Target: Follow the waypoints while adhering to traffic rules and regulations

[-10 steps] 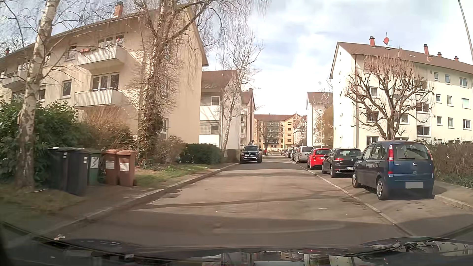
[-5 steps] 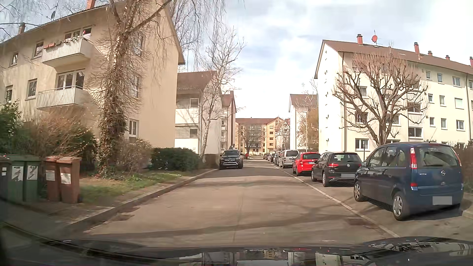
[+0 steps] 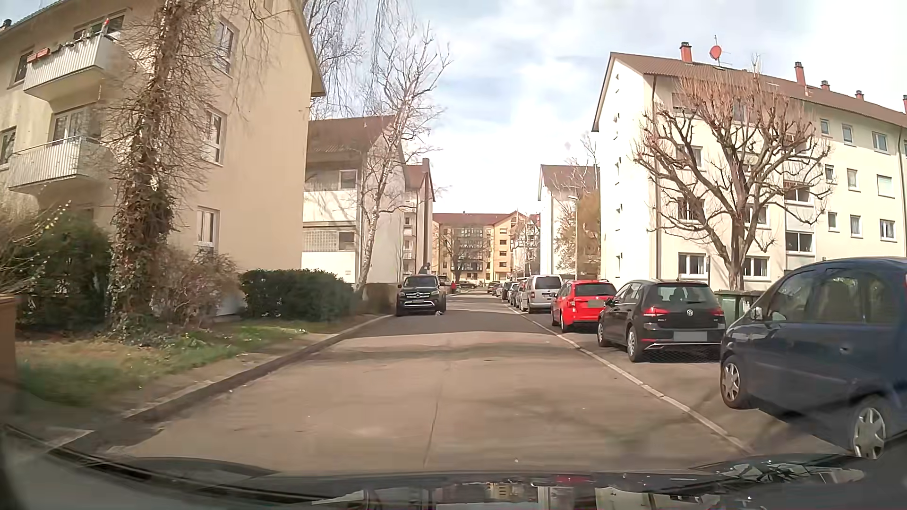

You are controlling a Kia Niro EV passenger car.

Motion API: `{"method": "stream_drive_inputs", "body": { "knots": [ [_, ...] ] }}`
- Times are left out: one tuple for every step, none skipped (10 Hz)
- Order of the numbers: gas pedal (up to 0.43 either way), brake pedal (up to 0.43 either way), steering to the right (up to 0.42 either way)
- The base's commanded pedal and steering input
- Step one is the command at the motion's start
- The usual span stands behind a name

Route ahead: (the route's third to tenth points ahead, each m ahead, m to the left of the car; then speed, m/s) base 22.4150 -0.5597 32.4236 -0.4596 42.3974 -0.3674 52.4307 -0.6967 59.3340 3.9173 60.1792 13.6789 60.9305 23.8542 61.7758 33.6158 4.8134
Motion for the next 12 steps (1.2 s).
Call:
{"method": "stream_drive_inputs", "body": {
  "knots": [
    [0.098, 0.0, 0.027],
    [0.087, 0.0, 0.02],
    [0.087, 0.0, 0.017],
    [0.087, 0.0, 0.017],
    [0.079, 0.0, 0.016],
    [0.079, 0.0, 0.015],
    [0.079, 0.0, 0.014],
    [0.079, 0.0, 0.014],
    [0.079, 0.0, 0.012],
    [0.079, 0.0, 0.011],
    [0.079, 0.0, 0.011],
    [0.079, 0.0, 0.01]
  ]
}}
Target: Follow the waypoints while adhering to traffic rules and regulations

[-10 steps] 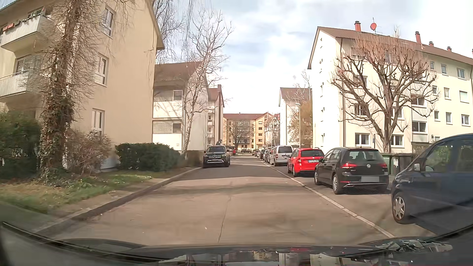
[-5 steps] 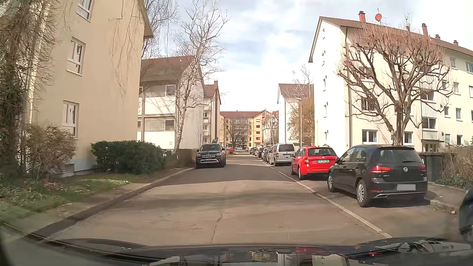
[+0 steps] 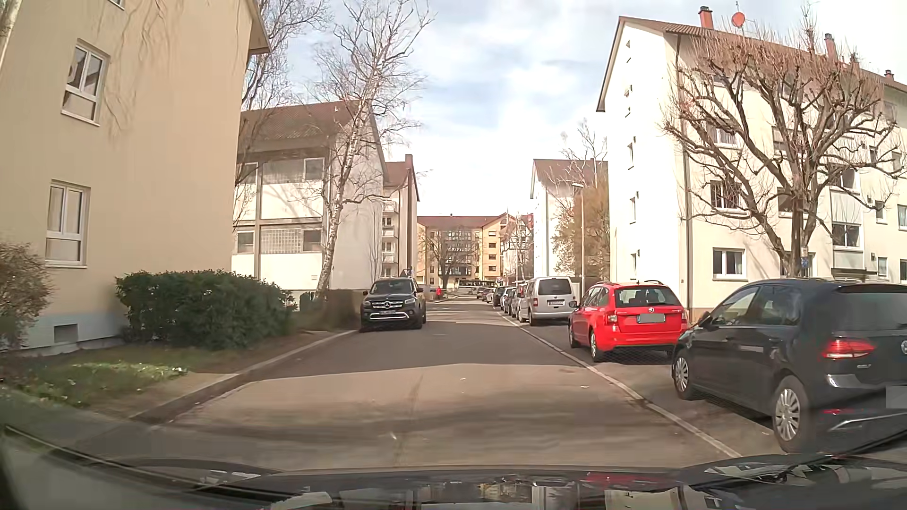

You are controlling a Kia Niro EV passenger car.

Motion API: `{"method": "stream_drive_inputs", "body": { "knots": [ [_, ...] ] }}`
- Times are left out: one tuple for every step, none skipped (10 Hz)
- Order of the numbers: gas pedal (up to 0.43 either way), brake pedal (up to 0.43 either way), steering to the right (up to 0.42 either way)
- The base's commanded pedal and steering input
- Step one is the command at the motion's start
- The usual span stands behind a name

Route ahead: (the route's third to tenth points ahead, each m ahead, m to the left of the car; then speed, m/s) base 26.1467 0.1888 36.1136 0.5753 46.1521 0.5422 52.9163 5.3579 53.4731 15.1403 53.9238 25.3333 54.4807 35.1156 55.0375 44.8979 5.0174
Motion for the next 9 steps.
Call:
{"method": "stream_drive_inputs", "body": {
  "knots": [
    [0.079, 0.0, 0.01],
    [0.079, 0.0, 0.01],
    [0.079, 0.0, 0.01],
    [0.079, 0.0, 0.01],
    [0.079, 0.0, 0.01],
    [0.079, 0.0, 0.01],
    [0.079, 0.0, 0.01],
    [0.079, 0.0, 0.009],
    [0.079, 0.0, 0.008]
  ]
}}
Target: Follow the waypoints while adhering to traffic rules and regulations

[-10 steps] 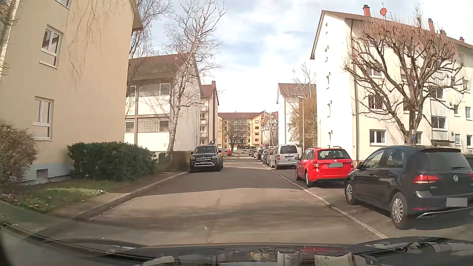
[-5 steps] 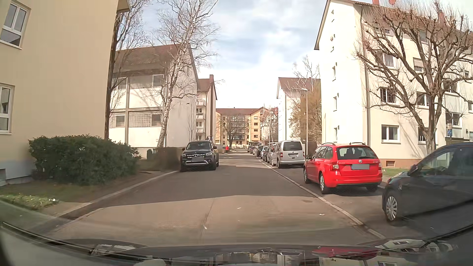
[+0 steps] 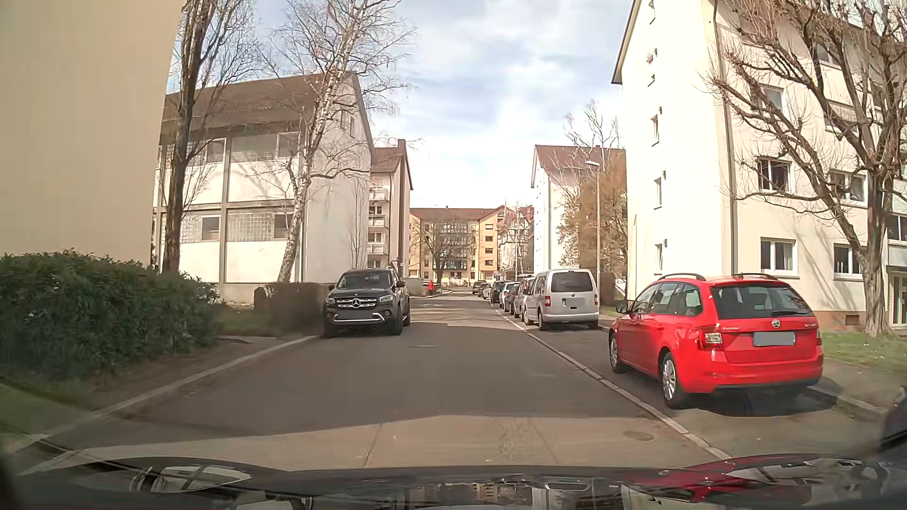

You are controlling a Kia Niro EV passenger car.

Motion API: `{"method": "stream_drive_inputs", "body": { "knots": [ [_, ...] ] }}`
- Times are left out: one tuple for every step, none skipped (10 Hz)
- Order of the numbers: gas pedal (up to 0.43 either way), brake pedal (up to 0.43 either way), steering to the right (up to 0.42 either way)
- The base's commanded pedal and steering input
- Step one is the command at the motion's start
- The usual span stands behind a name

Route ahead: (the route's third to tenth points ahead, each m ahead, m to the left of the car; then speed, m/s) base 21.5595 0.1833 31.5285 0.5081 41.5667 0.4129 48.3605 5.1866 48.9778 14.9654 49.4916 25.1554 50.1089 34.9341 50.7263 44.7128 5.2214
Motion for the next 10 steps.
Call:
{"method": "stream_drive_inputs", "body": {
  "knots": [
    [0.079, 0.0, 0.008],
    [0.079, 0.0, 0.008],
    [0.079, 0.0, 0.007],
    [0.079, 0.0, 0.005],
    [0.079, 0.0, 0.005],
    [0.079, 0.0, 0.005],
    [0.079, 0.0, 0.005],
    [0.079, 0.0, 0.004],
    [0.079, 0.0, 0.001],
    [0.079, 0.0, 0.001]
  ]
}}
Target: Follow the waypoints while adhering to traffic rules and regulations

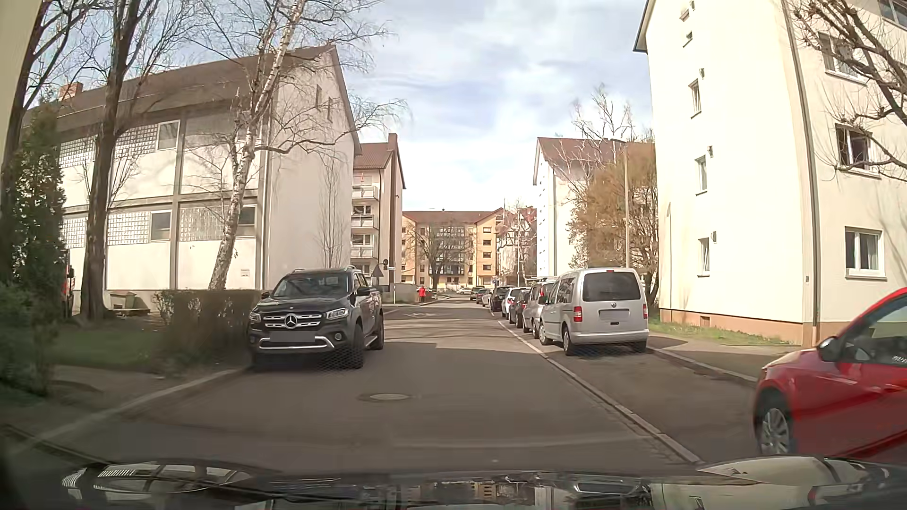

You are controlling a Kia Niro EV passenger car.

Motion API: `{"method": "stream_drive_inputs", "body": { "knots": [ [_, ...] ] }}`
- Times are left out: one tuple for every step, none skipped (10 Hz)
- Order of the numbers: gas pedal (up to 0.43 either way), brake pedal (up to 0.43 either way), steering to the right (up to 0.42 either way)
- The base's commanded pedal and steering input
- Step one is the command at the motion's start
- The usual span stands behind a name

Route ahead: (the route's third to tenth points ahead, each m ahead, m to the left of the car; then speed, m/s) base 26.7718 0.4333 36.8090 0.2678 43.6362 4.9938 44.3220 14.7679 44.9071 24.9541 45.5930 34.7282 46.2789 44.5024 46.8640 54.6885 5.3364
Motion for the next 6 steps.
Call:
{"method": "stream_drive_inputs", "body": {
  "knots": [
    [0.079, 0.0, 0.0],
    [0.079, 0.0, 0.0],
    [0.079, 0.0, -0.001],
    [0.079, 0.0, -0.001],
    [0.079, 0.0, -0.001],
    [0.079, 0.0, -0.001]
  ]
}}
